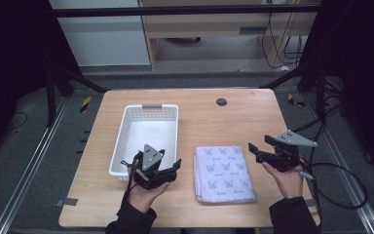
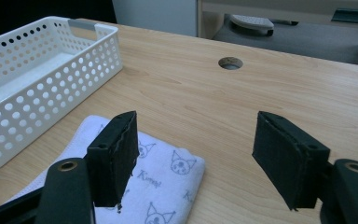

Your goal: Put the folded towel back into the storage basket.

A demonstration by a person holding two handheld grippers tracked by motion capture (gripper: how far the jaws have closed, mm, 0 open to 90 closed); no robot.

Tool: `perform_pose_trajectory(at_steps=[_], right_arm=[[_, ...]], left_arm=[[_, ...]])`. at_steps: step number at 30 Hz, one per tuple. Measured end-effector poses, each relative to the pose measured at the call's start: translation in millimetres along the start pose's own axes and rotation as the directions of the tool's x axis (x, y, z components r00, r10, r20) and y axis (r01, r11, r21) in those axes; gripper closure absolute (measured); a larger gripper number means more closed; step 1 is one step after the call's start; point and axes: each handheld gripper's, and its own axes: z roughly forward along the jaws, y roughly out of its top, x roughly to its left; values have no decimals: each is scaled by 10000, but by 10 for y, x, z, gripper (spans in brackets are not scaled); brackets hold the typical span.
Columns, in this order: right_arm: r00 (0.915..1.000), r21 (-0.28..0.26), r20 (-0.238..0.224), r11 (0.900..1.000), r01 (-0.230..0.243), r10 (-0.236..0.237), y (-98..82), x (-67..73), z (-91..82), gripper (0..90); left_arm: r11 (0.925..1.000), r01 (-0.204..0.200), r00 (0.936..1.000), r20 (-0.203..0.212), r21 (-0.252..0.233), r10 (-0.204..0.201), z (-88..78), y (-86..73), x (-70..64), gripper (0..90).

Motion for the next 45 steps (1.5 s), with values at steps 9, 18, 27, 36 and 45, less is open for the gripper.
perform_pose_trajectory(at_steps=[9, 18, 27, 36, 45], right_arm=[[9999, 156, -56, 9998, 100, -99, -18, 29, 69, 319], [9995, 405, -122, 9987, 303, -299, -41, 54, 150, 332], [9993, 477, -177, 9983, 341, -333, -59, 74, 228, 352], [9989, 651, -248, 9971, 407, -392, -94, 105, 316, 360], [9980, 935, -266, 9939, 588, -565, -141, 133, 408, 359]], left_arm=[[9998, -29, 9998, 200, 211, 25, 97, -9, -119, 366], [9991, -125, 9994, 318, 406, 112, 205, -26, -234, 376], [9971, -248, 9981, 584, 713, 207, 345, -88, -361, 400], [9943, -351, 9978, 598, 1009, 292, 435, -162, -460, 413], [9899, -284, 9968, 779, 1386, 177, 532, -280, -521, 415]])
